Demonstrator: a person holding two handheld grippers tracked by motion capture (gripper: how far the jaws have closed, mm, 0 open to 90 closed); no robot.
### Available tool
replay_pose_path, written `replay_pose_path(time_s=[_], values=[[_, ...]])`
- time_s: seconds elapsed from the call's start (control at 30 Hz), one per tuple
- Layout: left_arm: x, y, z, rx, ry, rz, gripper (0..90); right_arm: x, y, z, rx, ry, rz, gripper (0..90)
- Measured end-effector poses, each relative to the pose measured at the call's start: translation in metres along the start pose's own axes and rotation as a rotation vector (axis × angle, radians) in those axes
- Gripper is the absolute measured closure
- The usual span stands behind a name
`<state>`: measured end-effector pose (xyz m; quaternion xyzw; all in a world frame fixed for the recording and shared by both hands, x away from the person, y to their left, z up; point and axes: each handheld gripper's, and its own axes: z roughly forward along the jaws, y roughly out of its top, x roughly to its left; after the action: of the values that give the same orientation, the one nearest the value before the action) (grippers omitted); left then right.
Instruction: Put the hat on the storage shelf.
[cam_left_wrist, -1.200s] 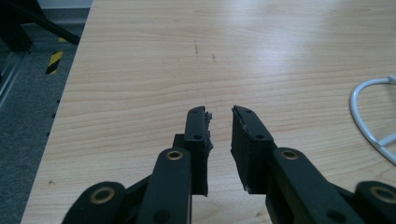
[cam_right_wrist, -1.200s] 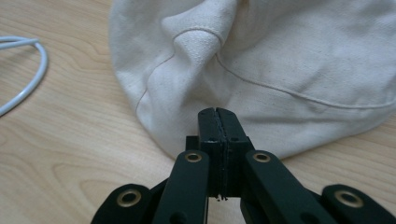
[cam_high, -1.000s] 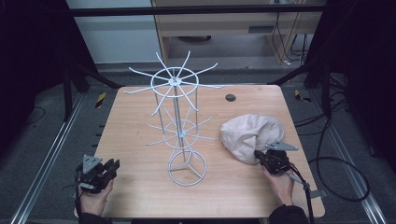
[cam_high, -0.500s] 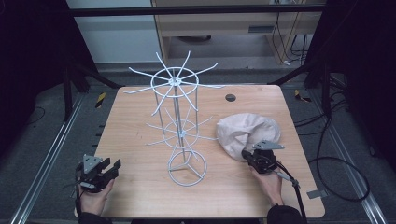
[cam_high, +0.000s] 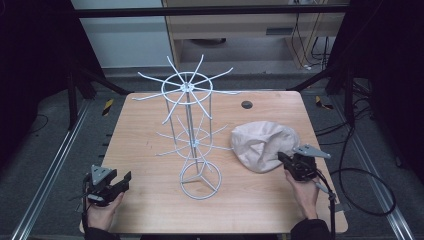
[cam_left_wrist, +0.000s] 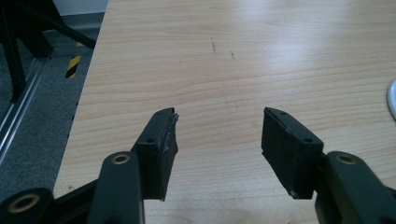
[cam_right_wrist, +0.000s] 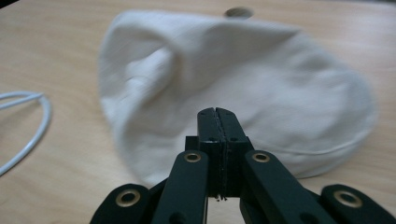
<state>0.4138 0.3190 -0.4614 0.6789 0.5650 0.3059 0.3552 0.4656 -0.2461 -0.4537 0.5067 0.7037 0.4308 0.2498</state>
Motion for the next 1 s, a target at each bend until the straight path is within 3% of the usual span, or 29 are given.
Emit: replay_pose_path(time_s=[0.07, 0.33, 0.43, 0.6, 0.77, 1.0], values=[[-0.001, 0.000, 0.001, 0.002, 0.001, 0.001, 42.7, -0.013, 0.006, -0.002, -0.025, -0.040, 0.023, 89.9], [-0.001, 0.001, 0.002, 0.001, -0.004, 0.002, 39.1, -0.030, 0.029, 0.014, -0.066, -0.090, 0.045, 89.9], [-0.001, 0.000, 0.004, 0.002, -0.011, 0.003, 37.7, -0.037, 0.035, 0.024, -0.082, -0.105, 0.084, 90.0], [-0.001, 0.000, 0.004, 0.001, -0.010, -0.001, 36.3, -0.050, 0.037, 0.041, -0.089, -0.126, 0.132, 90.0], [-0.001, -0.002, 0.005, 0.007, -0.008, -0.004, 35.9, -0.055, 0.033, 0.053, -0.087, -0.143, 0.132, 90.0], [-0.001, -0.002, 0.006, 0.008, -0.009, 0.000, 35.9, -0.063, 0.034, 0.061, -0.142, -0.147, 0.162, 90.0]])
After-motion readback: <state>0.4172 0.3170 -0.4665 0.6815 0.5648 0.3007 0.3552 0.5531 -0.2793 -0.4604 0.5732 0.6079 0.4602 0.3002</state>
